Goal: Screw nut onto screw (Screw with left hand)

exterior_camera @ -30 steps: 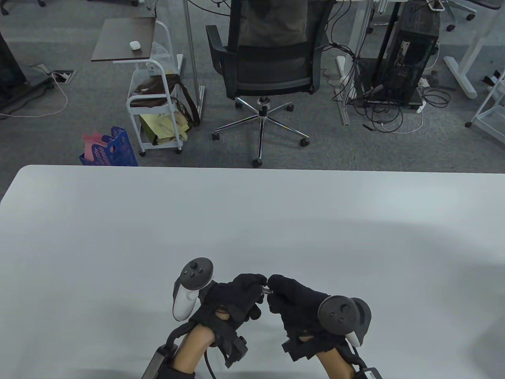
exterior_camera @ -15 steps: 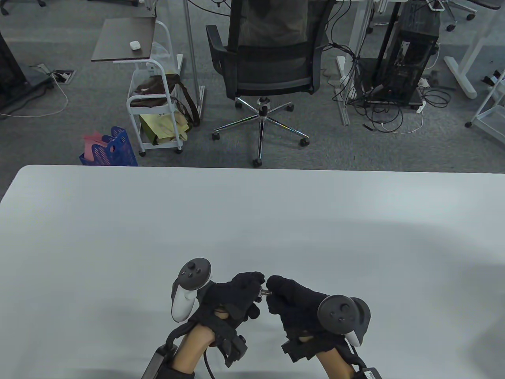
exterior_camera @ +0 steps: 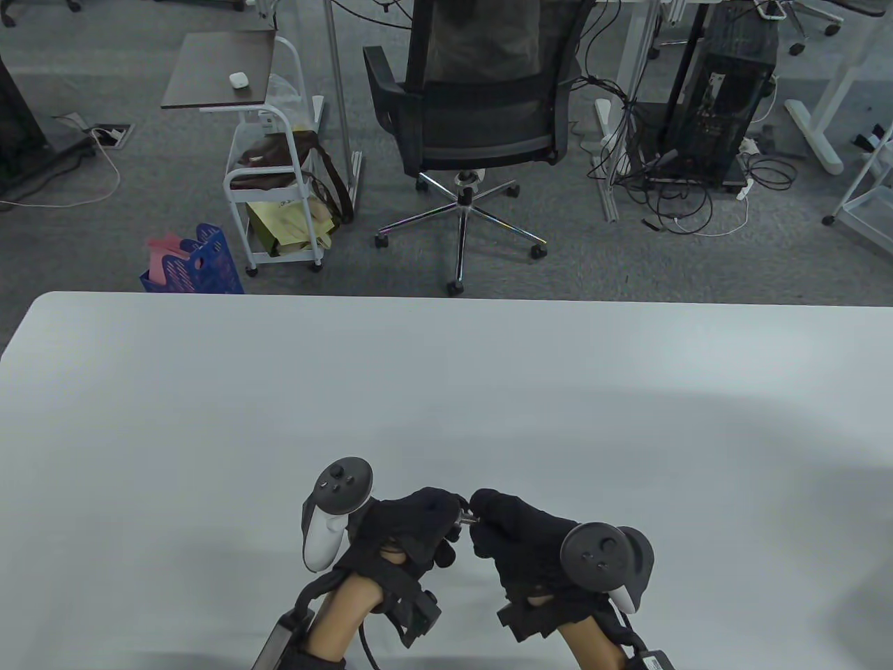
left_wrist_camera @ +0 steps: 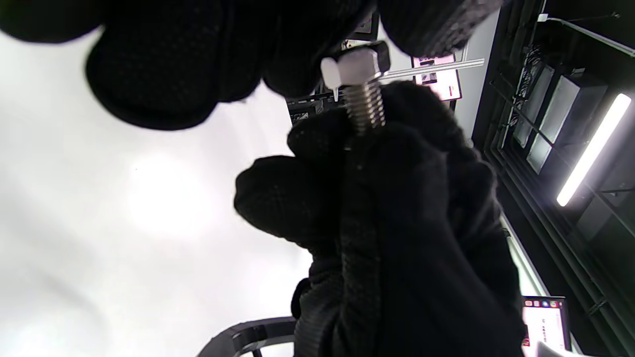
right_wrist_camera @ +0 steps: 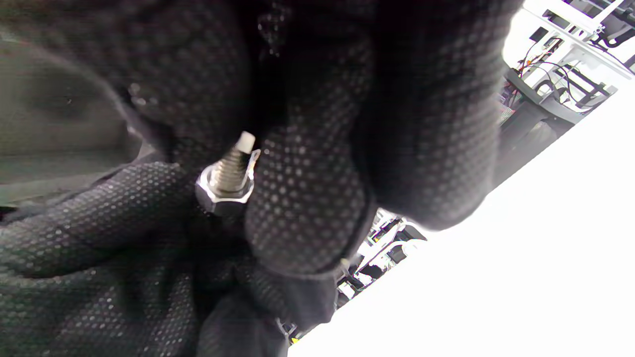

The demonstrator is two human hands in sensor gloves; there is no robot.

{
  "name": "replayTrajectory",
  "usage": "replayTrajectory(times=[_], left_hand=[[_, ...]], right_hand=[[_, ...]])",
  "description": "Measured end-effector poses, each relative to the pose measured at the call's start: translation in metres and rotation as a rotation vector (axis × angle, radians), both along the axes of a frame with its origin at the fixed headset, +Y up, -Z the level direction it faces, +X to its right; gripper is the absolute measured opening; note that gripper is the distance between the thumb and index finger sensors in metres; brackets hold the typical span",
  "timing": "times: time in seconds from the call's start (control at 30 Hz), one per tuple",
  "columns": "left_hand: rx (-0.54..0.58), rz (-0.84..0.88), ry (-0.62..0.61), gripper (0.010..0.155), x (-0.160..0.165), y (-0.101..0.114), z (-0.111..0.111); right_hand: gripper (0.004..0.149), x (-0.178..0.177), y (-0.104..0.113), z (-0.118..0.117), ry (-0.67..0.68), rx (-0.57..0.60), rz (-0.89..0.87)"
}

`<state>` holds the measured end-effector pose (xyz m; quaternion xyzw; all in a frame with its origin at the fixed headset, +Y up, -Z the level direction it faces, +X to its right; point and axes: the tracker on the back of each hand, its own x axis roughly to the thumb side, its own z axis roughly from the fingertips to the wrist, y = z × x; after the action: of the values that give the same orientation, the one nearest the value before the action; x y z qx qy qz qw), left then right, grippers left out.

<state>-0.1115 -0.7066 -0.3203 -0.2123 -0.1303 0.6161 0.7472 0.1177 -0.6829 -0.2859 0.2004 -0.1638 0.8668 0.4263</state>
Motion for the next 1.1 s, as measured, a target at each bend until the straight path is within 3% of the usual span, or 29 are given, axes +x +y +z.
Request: replayTrajectory(times=[0.17,0.3,0.43,0.6,0.77,0.9,1.1], left_hand=[[0.025,-0.018,-0.051,0.056,0.0043,0.0029,0.0008],[0.007,-0.003,-0.016,0.068,0.0011,-0.0012,0.0007],[0.009,-0.028,-0.018,0.058,0.0022,0.0002,0.0009],[0.019,-0.029,-0.049,0.056,0.0043,0.0018,0.0008],[0.013,-0.027,-0.006,0.068,0.0009,-0.0014,0.0015],[0.007,-0.021,-0.023,0.057,0.0022,-0.0006,0.0008],[0.009,-0.013,-0.063,0.056,0.0039,0.0005,0.0005]], right_hand=[[0.046,-0.0001,0.0001,-0.0004,-0.002,0.004,0.017],[0.046,-0.0003,-0.0001,-0.0006,-0.004,0.002,0.007],[0.046,-0.0018,-0.0018,-0.0006,-0.01,0.004,0.031],[0.047,-0.0018,-0.0011,-0.0007,-0.005,-0.005,0.046],[0.046,-0.0011,-0.0004,-0.0005,-0.012,0.006,0.035],[0.046,-0.0017,-0.0007,-0.0004,-0.008,0.001,0.037],[0.047,-0.0018,0.0009,-0.0002,-0.009,0.004,0.063]])
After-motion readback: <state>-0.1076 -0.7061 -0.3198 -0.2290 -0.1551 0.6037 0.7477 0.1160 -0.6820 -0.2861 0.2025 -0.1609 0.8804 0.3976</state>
